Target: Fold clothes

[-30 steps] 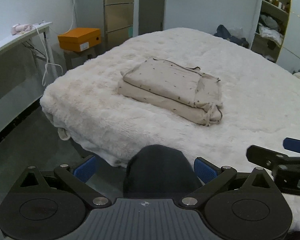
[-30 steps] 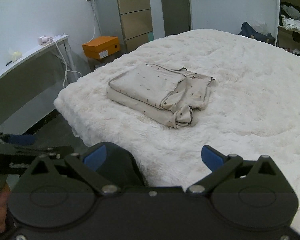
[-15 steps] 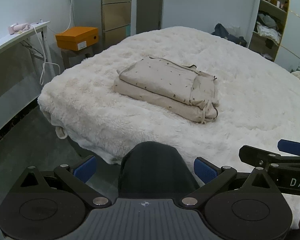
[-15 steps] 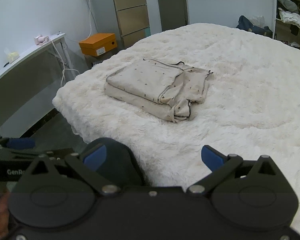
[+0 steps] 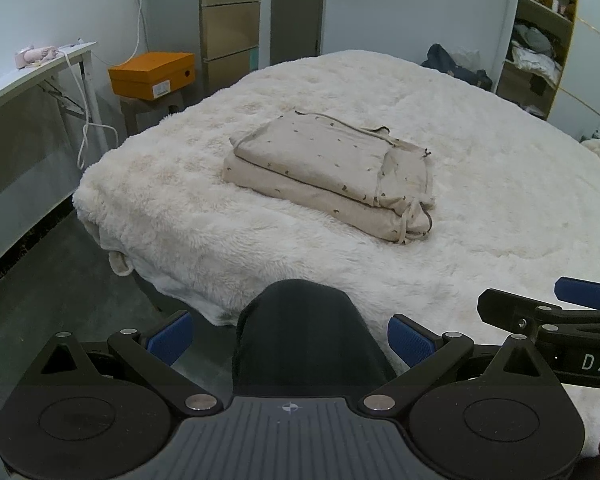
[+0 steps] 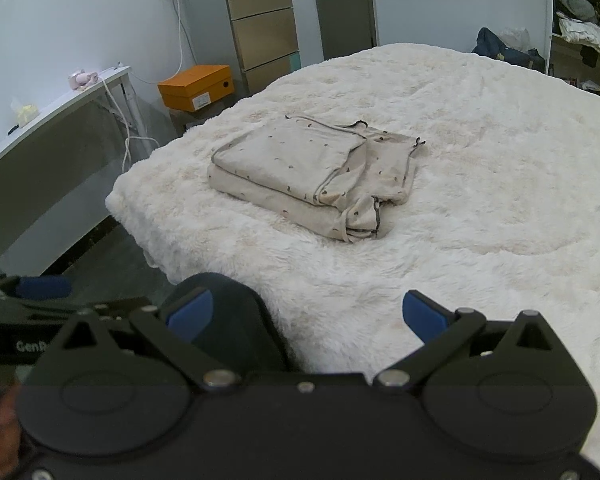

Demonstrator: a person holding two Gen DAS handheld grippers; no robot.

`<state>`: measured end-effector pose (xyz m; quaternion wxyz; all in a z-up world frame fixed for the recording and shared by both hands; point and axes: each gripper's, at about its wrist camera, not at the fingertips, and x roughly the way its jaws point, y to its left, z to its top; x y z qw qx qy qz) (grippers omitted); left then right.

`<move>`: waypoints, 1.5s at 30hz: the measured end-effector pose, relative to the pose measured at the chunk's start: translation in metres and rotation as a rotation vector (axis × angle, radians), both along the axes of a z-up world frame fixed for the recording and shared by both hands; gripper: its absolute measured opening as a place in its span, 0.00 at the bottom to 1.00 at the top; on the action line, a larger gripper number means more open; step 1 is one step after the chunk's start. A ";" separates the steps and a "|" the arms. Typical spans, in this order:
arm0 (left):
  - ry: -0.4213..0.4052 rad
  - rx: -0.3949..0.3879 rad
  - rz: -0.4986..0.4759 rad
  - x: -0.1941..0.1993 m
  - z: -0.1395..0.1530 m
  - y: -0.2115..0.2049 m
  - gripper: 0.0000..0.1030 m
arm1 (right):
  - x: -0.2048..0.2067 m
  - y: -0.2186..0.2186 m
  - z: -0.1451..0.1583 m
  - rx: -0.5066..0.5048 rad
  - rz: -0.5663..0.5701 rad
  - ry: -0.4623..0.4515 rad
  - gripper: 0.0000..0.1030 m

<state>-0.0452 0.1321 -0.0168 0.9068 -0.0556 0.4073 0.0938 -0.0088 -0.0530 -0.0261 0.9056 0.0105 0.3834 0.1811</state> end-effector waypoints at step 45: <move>0.005 0.044 -0.003 -0.002 0.002 -0.004 1.00 | -0.008 0.000 0.009 -0.007 0.003 0.012 1.00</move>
